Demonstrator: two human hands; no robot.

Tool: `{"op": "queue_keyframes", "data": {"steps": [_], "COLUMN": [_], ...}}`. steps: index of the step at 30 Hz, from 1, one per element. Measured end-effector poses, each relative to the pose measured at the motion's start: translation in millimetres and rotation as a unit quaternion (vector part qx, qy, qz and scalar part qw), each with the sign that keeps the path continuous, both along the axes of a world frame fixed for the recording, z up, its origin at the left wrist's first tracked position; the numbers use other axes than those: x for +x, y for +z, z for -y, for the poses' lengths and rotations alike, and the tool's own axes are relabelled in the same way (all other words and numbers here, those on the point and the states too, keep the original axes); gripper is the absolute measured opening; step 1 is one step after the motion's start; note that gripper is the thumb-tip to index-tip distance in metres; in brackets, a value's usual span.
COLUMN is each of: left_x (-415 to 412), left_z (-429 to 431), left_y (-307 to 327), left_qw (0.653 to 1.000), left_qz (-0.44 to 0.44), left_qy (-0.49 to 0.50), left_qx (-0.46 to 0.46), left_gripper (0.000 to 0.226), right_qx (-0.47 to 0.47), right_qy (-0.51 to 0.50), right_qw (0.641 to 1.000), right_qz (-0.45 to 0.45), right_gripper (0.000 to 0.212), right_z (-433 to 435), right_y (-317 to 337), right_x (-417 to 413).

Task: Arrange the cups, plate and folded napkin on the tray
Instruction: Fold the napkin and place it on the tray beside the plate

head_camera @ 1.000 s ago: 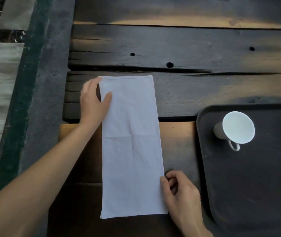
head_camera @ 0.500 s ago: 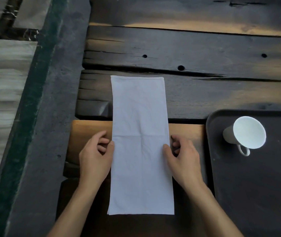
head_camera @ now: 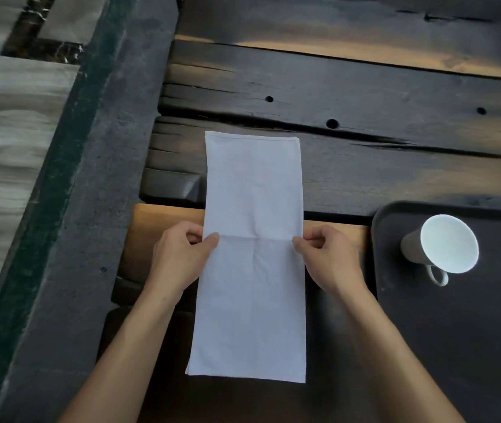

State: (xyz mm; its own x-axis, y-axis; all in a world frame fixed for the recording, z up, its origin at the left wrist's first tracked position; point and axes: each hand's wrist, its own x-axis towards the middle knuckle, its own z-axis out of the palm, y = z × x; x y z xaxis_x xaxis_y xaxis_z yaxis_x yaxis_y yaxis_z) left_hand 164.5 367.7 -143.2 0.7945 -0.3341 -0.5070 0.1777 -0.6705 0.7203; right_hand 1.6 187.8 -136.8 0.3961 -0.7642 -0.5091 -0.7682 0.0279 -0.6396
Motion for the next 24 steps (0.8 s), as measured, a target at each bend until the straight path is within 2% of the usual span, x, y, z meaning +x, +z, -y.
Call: {"op": "queue_keyframes", "data": {"steps": [3, 5, 7, 9, 14, 17, 20, 24], "left_x": [1.1, 2.9, 8.0, 14.7, 22.8, 27.3, 32.0, 34.9], "left_z": [0.9, -0.3, -5.1, -10.5, -16.2, -19.2, -21.1, -24.3], "left_y": [2.4, 2.0, -0.7, -3.9, -11.1, -12.0, -11.2, -7.1], "left_qw": [0.994, 0.982, 0.975, 0.971, 0.969, 0.966, 0.97, 0.979], "left_qz": [-0.066, -0.108, -0.12, -0.12, -0.114, -0.127, -0.118, -0.044], "left_qy": [0.01, 0.001, -0.029, -0.053, -0.078, -0.105, -0.123, -0.157], "left_qx": [-0.086, -0.156, -0.187, -0.198, -0.205, -0.198, -0.172, -0.122], "left_gripper": [0.02, 0.038, 0.056, 0.064, 0.042, 0.036, 0.044, 0.045], "right_qx": [0.023, 0.032, 0.042, 0.079, 0.125, 0.126, 0.101, 0.059], "right_qy": [-0.04, -0.043, -0.029, -0.019, 0.016, 0.082, 0.133, 0.158], "right_qw": [0.997, 0.995, 0.993, 0.986, 0.966, 0.963, 0.968, 0.971], "right_qz": [0.064, 0.089, 0.103, 0.146, 0.224, 0.222, 0.188, 0.171], "right_gripper": [0.014, 0.025, 0.029, 0.027, 0.009, 0.02, 0.037, 0.034], "right_z": [3.1, 6.7, 12.7, 19.2, 28.8, 30.1, 32.3, 36.9], "right_y": [-0.6, -1.6, -2.6, -2.3, -6.3, -8.8, -12.2, -14.9], "right_x": [0.3, -0.6, -3.0, -7.3, -15.1, -16.6, -19.2, -18.9]}}
